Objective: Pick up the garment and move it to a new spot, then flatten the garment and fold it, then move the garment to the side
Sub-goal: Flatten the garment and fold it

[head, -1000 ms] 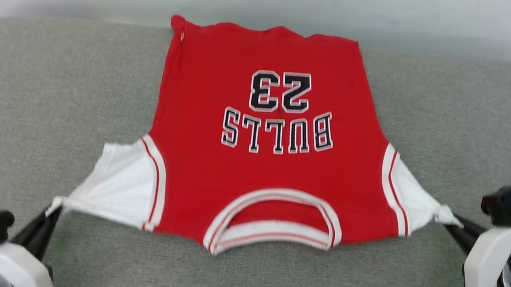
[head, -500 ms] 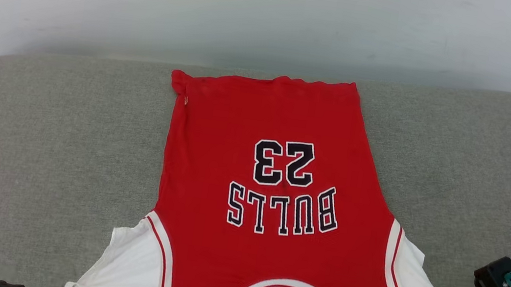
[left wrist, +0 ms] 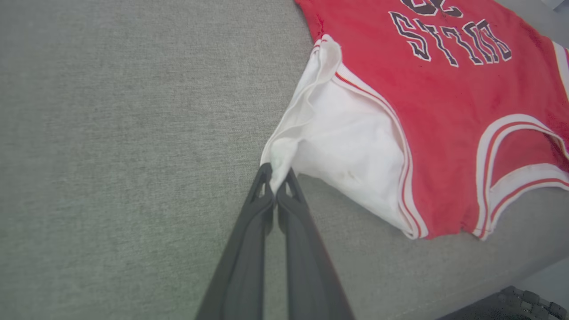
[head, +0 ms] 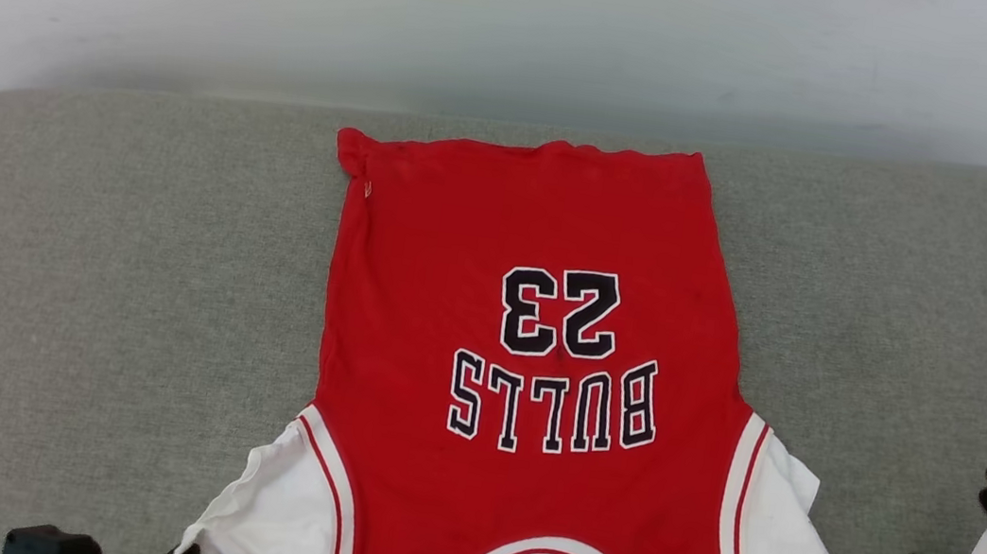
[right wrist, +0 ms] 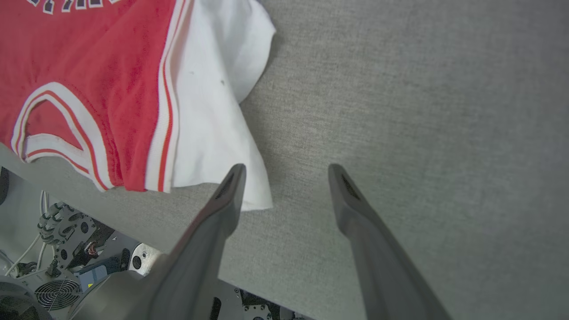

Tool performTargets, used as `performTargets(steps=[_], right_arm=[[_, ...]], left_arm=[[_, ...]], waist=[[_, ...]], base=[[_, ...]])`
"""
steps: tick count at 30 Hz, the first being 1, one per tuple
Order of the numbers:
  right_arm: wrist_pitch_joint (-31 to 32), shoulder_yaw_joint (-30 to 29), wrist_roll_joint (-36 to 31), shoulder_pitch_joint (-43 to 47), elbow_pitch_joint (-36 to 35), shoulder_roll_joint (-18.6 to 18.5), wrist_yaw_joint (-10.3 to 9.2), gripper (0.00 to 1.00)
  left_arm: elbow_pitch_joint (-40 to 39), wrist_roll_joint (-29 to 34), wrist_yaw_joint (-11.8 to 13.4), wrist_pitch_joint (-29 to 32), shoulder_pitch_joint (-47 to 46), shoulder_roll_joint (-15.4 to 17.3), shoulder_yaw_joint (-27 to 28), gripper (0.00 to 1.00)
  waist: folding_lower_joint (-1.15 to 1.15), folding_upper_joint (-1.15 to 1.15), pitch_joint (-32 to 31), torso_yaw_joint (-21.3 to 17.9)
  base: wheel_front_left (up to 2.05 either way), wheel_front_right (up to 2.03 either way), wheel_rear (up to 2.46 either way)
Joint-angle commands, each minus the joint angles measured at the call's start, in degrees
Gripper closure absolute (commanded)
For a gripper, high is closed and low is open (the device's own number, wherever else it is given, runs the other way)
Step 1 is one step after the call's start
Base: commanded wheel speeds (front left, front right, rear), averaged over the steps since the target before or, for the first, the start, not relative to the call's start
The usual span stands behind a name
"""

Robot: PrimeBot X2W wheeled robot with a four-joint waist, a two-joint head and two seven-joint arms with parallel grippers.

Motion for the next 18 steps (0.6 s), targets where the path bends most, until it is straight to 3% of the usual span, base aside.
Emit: performTargets(steps=[1, 8, 14, 15, 18], right_arm=[[2.35, -2.41, 0.78, -2.18, -1.32, -0.59, -0.02, 0.0], [11.43, -11.65, -2.14, -9.24, -5.14, 1.14, -0.02, 0.0], [21.63, -20.94, -11.39, -19.3, -2.78, 7.88, -0.02, 0.0], [25.02, -23.72, -15.5, -22.95, -1.59, 10.28, -0.01, 0.0], [28.08, -26.45, -19.68, -26.8, -0.44, 12.79, -0.02, 0.0]], left_arm=[[-2.0, -0.64, 0.46, 1.03, -0.34, 0.0, -0.07, 1.0], [-11.21, 0.1, 2.0, 5.9, -1.31, 2.36, -0.98, 1.0], [-19.25, 1.8, 2.92, 9.71, -3.64, 3.84, -1.99, 1.0], [-21.27, 2.45, 3.05, 10.73, -4.52, 3.9, -2.57, 1.0], [-23.04, 3.14, 3.02, 11.48, -5.52, 3.73, -3.09, 1.0]], waist=[[0.01, 0.0, 1.18, 0.53], [0.01, 0.0, 5.8, 3.16], [0.01, 0.0, 11.95, 8.08], [0.01, 0.0, 14.11, 9.82], [0.01, 0.0, 16.23, 11.48]], base=[[0.0, 0.0, 0.0], [0.0, 0.0, 0.0], [0.0, 0.0, 0.0], [0.0, 0.0, 0.0], [0.0, 0.0, 0.0]])
